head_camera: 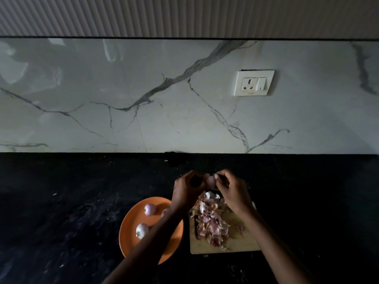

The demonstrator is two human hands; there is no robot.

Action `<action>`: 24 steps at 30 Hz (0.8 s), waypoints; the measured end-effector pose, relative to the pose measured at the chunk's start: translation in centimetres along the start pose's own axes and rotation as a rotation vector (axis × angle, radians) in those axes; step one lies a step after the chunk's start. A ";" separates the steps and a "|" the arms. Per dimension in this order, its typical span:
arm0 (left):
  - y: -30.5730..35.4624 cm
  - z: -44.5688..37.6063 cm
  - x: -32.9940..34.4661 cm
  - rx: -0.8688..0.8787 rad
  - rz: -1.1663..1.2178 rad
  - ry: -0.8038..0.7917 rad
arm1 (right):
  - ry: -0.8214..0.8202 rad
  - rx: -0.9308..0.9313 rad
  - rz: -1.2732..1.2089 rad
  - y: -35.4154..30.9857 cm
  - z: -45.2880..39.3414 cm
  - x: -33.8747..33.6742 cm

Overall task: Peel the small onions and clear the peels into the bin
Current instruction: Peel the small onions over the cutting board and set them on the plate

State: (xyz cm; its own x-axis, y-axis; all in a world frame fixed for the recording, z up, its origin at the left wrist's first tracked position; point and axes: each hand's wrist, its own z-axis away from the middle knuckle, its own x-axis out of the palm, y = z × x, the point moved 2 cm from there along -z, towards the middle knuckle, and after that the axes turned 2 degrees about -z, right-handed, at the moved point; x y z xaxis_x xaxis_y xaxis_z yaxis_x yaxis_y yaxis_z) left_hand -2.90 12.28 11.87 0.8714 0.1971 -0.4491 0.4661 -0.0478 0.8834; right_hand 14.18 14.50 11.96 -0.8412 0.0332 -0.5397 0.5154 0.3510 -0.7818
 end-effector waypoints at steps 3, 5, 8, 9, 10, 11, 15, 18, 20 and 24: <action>-0.3 0.0 0.1 -0.001 0.074 -0.025 | -0.005 0.030 -0.031 0.0 -0.1 0.0; -0.3 0.0 0.0 0.005 0.131 -0.053 | -0.034 0.074 -0.088 0.1 -0.3 -0.1; -0.5 -0.3 0.0 -0.021 0.202 -0.053 | -0.133 0.136 -0.224 -0.2 -0.3 -0.2; -0.7 -0.5 0.0 -0.045 0.208 -0.048 | -0.164 0.158 -0.269 -0.3 -0.2 -0.2; -0.9 -0.6 0.1 -0.063 0.197 -0.038 | -0.186 0.179 -0.318 -0.3 -0.2 -0.1; -1.0 -0.7 0.2 -0.073 0.180 -0.027 | -0.195 0.196 -0.358 -0.2 -0.1 0.0; -0.8 -0.4 0.4 -0.027 0.144 -0.023 | -0.187 0.231 -0.380 0.5 -0.2 0.3; -0.4 0.0 0.5 -0.024 0.186 0.017 | -0.189 0.256 -0.436 0.3 -0.1 0.2; -0.5 0.0 0.7 -0.120 0.261 0.066 | -0.201 0.264 -0.495 -0.2 -0.2 0.1; -0.7 -0.3 1.1 -0.231 0.284 0.069 | -0.227 0.284 -0.534 -0.7 0.1 0.1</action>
State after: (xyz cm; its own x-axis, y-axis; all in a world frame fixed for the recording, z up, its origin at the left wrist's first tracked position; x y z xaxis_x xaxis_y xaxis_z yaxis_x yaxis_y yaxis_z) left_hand -2.35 12.80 10.81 0.9450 0.2739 -0.1786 0.1535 0.1107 0.9819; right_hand 13.76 14.21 12.43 -0.9544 -0.2872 -0.0813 0.0844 0.0017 -0.9964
